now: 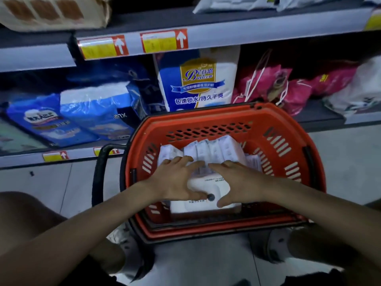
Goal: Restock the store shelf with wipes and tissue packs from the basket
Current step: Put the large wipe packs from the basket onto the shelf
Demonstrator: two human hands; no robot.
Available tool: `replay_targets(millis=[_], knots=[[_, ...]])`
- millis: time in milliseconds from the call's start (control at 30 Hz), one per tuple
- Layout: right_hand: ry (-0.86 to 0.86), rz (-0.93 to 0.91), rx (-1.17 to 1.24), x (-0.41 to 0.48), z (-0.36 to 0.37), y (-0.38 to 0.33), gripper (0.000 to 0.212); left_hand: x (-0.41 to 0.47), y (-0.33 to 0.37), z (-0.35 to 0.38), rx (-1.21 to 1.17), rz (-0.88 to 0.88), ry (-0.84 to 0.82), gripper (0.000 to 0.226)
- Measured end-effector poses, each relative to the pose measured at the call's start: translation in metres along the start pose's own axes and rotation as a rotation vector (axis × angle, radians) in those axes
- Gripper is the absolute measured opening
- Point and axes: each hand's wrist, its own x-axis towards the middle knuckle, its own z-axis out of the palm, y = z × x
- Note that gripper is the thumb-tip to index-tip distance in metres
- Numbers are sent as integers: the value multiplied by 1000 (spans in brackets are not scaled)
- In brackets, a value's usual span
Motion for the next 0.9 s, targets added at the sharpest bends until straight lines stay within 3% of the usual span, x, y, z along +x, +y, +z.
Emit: replay_targets(millis=[267,433,700,800,900], knots=[[7,19,-90,2,12,4,107,6,3,8,-8,32,-162,110],[-14,62,-55,9,12,10,119,11,-3,10,-51,27,-221,114],[-21,93,114,18,1,11,118,8,5,8,-181,-29,-188,105],[11,115,113,14,-6,12,128,5,8,7,-133,-24,-106,105],[82,94,76,7,-16,10,115,3,8,1,-63,-3,8,109]])
